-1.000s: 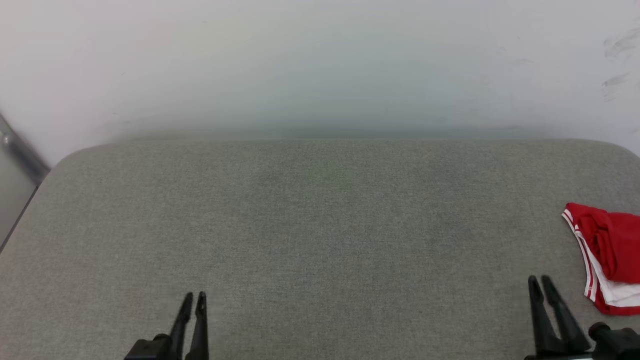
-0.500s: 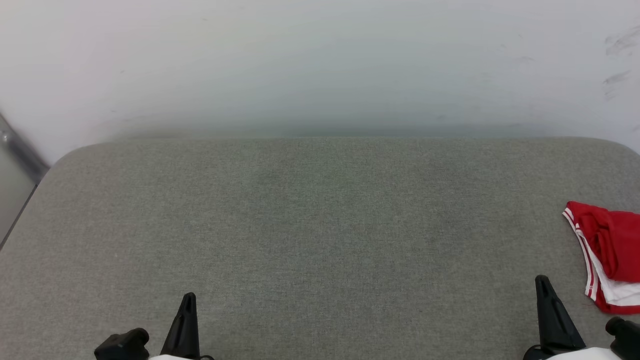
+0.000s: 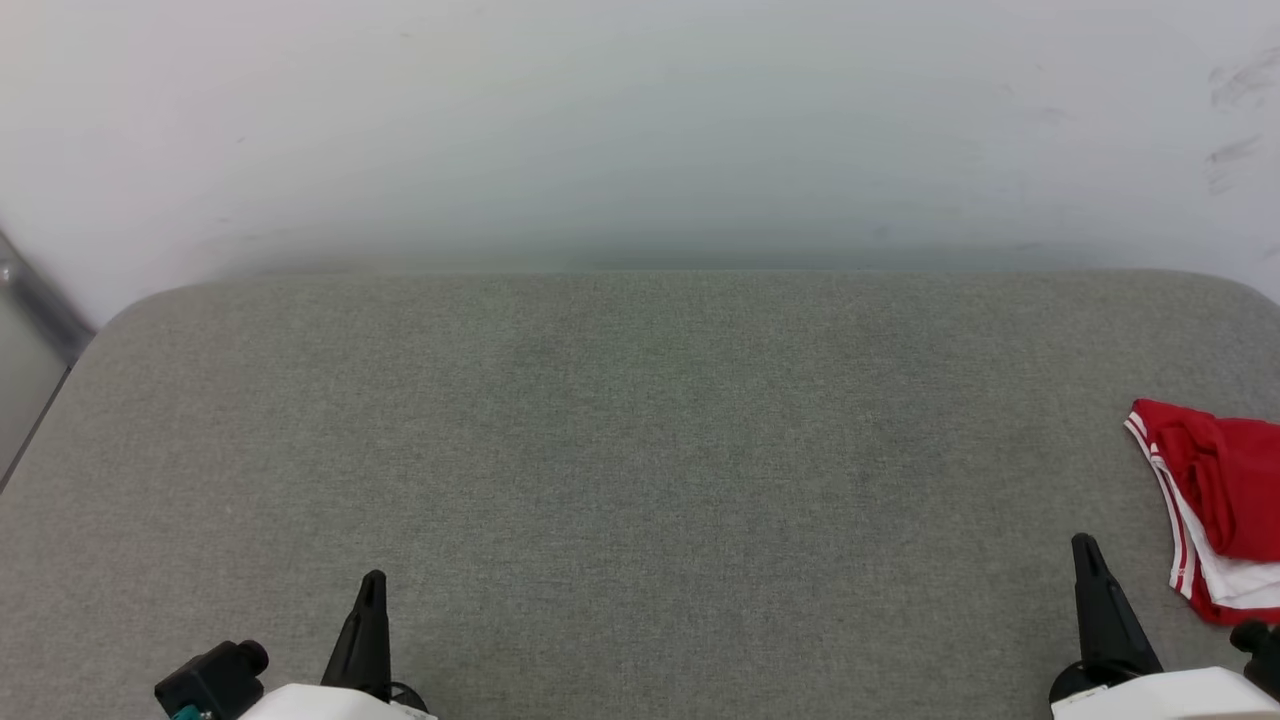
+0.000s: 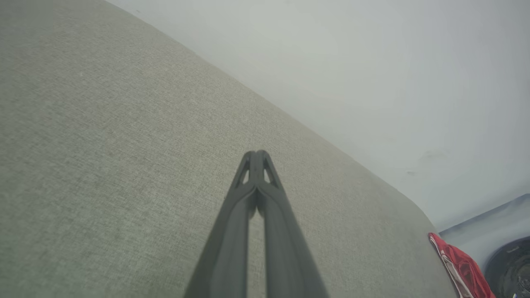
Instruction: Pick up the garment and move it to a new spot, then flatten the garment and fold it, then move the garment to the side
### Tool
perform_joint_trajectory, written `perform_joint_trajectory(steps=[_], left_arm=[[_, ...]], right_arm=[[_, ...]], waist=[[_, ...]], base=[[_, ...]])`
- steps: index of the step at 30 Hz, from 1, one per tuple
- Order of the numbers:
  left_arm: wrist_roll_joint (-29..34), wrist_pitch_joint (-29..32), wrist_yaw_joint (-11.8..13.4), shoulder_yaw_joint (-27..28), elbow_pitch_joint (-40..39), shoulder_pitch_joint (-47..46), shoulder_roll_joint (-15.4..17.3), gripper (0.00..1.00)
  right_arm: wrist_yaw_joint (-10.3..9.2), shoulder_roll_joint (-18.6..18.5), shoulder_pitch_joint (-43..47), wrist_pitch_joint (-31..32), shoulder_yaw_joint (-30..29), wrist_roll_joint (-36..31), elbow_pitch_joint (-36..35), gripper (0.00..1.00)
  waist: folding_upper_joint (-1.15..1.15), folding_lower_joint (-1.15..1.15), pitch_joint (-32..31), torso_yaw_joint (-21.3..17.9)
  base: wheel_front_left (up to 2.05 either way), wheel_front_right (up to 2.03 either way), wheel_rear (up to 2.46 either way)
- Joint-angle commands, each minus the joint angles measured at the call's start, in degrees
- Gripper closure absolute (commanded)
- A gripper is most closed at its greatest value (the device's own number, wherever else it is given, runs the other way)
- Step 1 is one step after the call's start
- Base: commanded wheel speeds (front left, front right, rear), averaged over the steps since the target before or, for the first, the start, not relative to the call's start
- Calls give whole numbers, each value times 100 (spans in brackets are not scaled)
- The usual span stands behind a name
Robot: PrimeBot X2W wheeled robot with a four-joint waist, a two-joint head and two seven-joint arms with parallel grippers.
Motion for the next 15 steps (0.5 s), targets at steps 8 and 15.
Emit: perform_joint_trajectory(steps=[8,15], left_arm=[[-791,172,-89,92,24,-283,52,100],[-1332,304,-138,144,85,-384,59,100]], right_arm=[[0,-38,-297,175,-18,796,41,100],[0,-40,-404,309,-27,1337,118,100]], waist=[[0,0,19,-14],[0,0,35,-25]], base=[[0,0,0],[0,0,0]])
